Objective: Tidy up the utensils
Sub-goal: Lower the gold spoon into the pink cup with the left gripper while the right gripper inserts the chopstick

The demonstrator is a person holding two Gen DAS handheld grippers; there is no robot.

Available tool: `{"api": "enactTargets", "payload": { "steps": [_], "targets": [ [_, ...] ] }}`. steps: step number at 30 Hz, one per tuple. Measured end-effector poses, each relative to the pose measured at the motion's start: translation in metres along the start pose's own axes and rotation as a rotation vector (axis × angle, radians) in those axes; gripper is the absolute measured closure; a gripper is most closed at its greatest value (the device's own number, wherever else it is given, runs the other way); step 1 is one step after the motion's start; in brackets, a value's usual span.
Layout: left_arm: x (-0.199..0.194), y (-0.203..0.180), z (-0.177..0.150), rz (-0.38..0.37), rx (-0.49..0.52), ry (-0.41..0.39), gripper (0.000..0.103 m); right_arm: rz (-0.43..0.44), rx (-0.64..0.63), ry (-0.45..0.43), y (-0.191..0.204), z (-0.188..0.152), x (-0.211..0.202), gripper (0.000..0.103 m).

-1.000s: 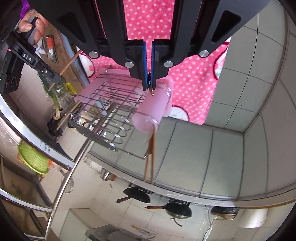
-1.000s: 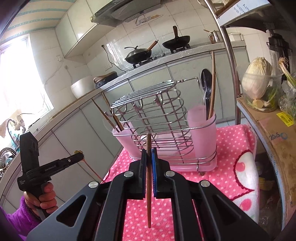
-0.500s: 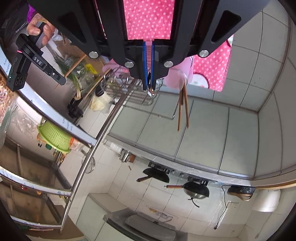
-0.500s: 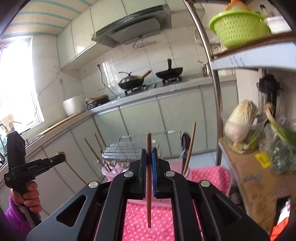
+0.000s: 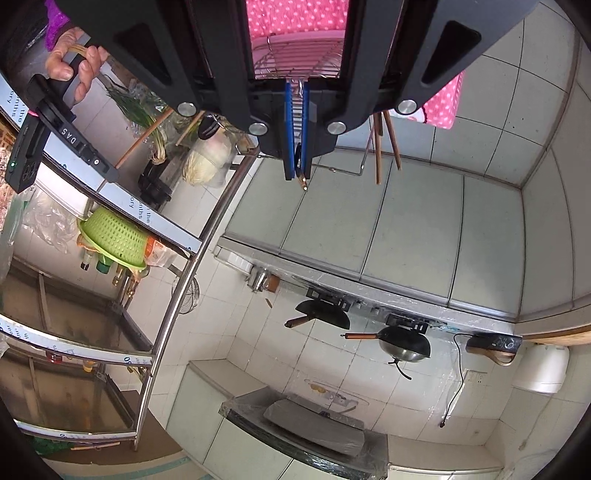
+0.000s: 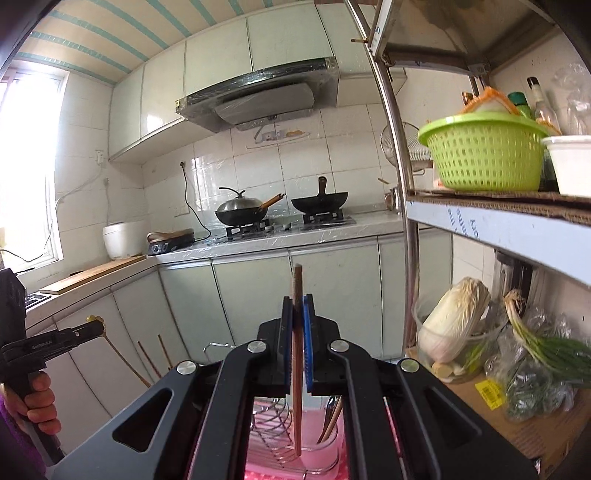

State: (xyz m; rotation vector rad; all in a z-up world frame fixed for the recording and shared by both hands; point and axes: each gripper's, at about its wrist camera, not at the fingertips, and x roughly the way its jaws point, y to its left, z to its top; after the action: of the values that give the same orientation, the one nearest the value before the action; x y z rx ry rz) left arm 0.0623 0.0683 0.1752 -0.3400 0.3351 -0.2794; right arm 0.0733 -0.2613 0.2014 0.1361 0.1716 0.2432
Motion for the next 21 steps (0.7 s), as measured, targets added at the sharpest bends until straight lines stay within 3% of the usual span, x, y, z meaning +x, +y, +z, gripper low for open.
{"api": "enactTargets", "payload": {
  "steps": [8, 21],
  "targets": [
    [0.032, 0.009, -0.002, 0.017, -0.016, 0.034, 0.1, -0.028, -0.039, -0.009, 0.002, 0.009, 0.02, 0.098],
    [0.08, 0.027, -0.042, 0.032, -0.054, 0.186, 0.1, -0.045, -0.008, 0.163, -0.009, -0.036, 0.067, 0.098]
  ]
}}
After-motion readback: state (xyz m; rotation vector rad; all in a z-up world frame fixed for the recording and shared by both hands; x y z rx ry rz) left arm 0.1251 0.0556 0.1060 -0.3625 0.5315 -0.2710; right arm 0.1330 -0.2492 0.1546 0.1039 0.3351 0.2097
